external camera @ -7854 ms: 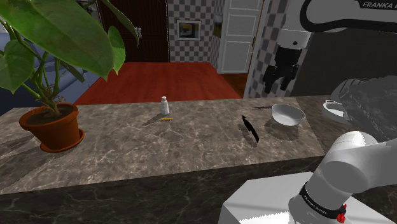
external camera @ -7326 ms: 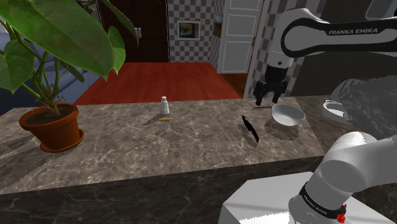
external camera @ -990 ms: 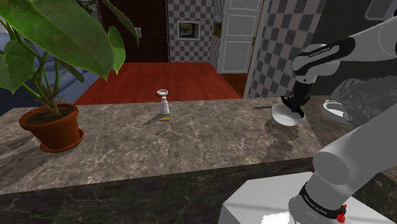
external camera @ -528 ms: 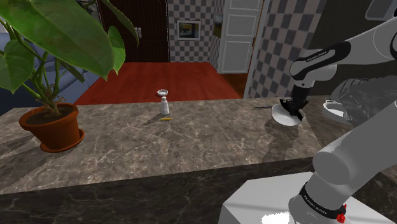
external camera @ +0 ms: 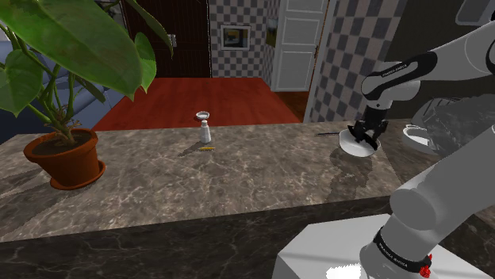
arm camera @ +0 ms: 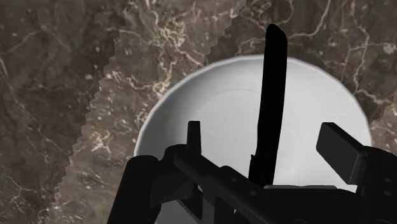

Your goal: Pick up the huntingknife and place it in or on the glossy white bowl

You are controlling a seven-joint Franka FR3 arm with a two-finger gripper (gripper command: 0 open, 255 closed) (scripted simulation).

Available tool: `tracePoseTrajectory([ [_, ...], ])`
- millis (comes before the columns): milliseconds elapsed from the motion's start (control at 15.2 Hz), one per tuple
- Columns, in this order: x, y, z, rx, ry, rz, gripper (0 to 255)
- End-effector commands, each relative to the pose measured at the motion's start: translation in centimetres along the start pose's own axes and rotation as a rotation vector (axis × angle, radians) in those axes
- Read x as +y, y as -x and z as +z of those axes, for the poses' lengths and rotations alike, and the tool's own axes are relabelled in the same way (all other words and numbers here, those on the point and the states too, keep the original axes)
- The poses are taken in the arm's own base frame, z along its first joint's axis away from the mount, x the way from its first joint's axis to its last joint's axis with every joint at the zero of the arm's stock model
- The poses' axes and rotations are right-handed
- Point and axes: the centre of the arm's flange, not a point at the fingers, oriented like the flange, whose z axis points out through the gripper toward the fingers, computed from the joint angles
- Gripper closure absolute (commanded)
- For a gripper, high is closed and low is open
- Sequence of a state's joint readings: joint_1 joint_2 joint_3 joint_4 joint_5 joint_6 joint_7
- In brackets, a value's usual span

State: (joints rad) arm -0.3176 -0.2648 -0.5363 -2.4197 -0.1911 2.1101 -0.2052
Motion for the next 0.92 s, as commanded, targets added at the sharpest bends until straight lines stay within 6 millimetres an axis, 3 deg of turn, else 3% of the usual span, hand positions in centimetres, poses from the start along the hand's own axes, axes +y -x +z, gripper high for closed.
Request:
tracePoseTrajectory([
  [0, 0.0, 0.0, 0.0, 0.0, 0.0, 0.0, 0],
  [66, 0.0, 0.0, 0.0, 0.0, 0.0, 0.0, 0],
  [330, 0.0, 0.0, -5.0, 0.0, 0.0, 0.0, 0],
  [858, 0.0, 0.0, -5.0, 0.0, 0.0, 0.0, 0],
])
